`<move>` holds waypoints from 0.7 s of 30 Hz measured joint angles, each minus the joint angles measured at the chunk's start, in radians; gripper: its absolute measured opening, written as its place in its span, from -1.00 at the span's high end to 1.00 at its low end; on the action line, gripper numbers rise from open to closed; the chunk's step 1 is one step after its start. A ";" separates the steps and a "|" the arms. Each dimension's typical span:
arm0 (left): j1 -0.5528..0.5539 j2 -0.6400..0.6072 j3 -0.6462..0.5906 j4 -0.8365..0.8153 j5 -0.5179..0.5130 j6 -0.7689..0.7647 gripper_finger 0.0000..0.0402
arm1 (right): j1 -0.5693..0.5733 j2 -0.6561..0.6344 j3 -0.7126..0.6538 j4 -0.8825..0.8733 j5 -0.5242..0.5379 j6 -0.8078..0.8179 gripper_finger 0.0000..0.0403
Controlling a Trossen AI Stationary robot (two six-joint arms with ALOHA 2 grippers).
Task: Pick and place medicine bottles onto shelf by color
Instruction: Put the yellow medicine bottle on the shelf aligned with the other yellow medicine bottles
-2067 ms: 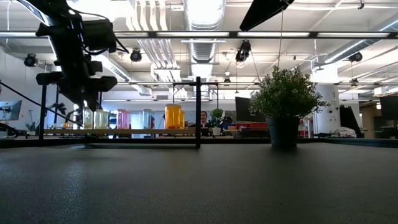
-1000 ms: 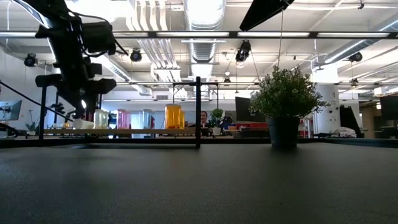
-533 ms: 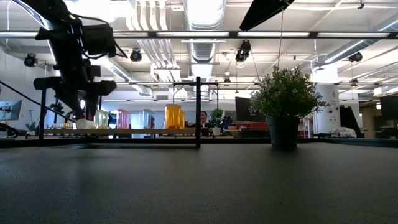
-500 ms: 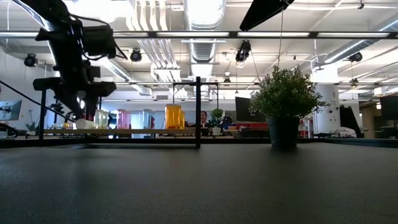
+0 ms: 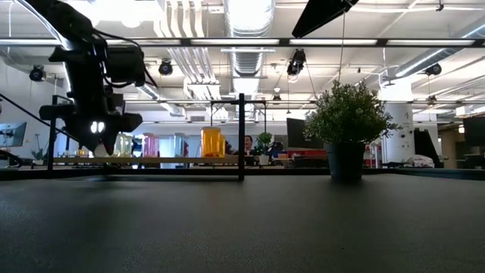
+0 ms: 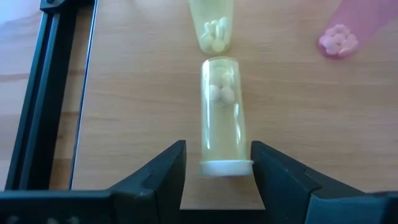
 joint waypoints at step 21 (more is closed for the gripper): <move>-0.007 0.014 0.001 0.030 0.013 0.008 0.53 | 0.000 0.000 0.000 0.000 0.000 0.000 -0.01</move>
